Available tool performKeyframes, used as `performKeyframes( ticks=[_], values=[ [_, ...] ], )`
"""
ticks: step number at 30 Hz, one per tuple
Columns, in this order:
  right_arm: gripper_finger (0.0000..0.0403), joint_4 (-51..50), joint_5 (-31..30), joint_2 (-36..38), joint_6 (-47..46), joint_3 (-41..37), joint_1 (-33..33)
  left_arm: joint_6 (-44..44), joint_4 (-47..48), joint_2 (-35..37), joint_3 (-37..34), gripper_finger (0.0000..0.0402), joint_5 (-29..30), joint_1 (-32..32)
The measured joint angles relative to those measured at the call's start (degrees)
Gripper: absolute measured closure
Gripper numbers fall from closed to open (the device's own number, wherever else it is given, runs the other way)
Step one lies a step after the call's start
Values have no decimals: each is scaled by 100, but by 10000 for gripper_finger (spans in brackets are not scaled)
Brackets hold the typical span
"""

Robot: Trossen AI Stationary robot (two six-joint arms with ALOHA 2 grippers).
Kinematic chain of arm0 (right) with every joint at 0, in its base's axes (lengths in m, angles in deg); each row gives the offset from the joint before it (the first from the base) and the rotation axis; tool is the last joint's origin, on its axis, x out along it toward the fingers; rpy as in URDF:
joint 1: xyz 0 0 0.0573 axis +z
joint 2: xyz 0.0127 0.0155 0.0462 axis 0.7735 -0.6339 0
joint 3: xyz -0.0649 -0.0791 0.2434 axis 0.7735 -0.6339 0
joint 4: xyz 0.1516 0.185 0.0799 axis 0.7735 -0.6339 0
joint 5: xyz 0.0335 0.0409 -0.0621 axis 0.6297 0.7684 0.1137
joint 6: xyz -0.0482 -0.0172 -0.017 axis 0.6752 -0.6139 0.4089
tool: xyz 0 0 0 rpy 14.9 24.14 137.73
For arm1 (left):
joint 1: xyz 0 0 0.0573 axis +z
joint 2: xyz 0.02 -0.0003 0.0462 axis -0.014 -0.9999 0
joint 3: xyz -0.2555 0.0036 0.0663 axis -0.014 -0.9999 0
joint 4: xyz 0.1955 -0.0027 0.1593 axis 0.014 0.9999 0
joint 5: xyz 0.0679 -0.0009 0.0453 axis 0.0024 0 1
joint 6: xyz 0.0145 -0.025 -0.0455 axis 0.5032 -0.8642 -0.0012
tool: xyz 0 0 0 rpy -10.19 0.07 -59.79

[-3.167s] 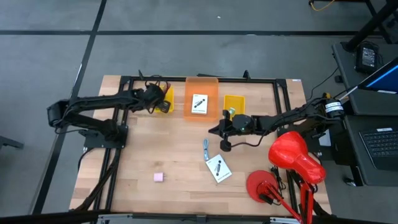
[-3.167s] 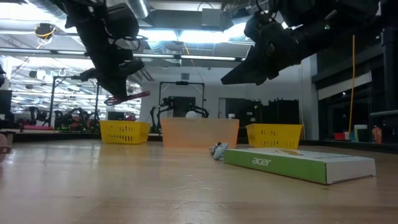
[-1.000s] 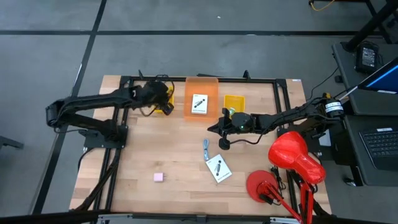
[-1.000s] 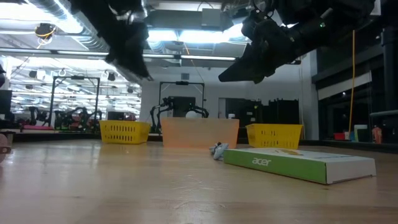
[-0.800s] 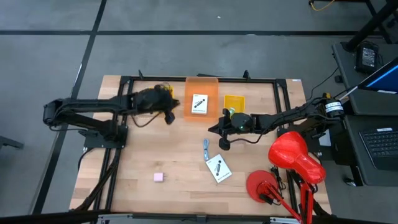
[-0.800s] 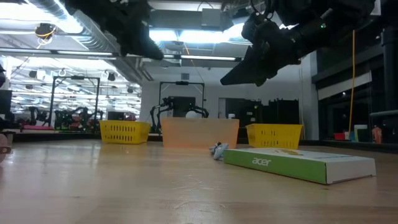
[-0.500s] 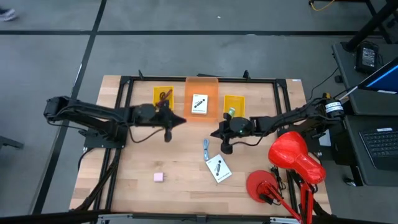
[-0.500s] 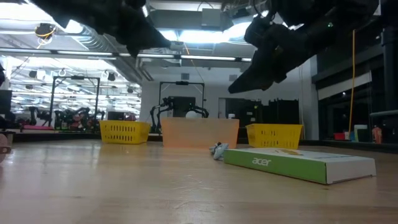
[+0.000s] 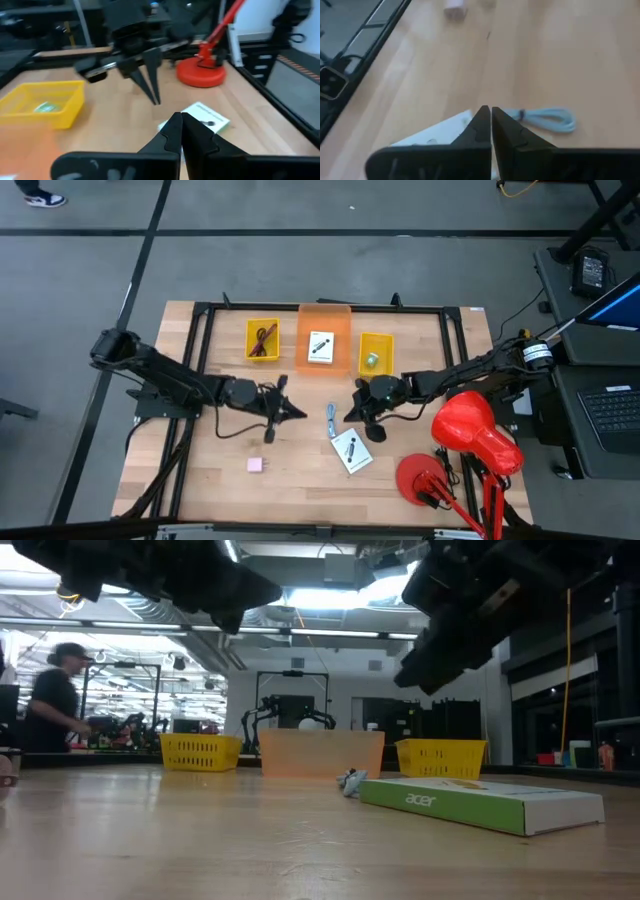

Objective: Pick and place items into bin
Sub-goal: Put the card reader box into the orange bin

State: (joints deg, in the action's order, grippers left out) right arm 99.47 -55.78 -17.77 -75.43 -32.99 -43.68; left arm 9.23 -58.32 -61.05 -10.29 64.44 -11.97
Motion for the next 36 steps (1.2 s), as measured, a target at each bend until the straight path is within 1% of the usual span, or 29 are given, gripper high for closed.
performKeyframes(
  ticks=[4,9,13,17,22,29,33,36],
  values=[
    [403,-159,30,-147,-415,0,273,275,-749,-510,0,399,-24,-175],
    [403,-177,32,-634,-642,-4,604,357,-1414,-952,5,400,-22,-221],
    [403,-162,28,-934,-745,-4,732,216,-1512,-1107,7,399,-40,-219],
    [403,-63,21,-1087,-737,-4,791,27,-1512,-1114,7,400,-130,-221],
    [403,114,0,-1351,-712,13,746,13,-1520,-1114,7,399,-288,-221],
    [403,648,-366,-1513,-550,5,414,12,-1509,-1114,7,399,-291,-219],
    [403,704,-648,-1519,-563,4,201,12,-1455,-1114,7,400,-291,-219],
    [403,731,-687,-1519,-573,2,47,12,-1314,-1114,9,399,-283,-219]
  ],
)
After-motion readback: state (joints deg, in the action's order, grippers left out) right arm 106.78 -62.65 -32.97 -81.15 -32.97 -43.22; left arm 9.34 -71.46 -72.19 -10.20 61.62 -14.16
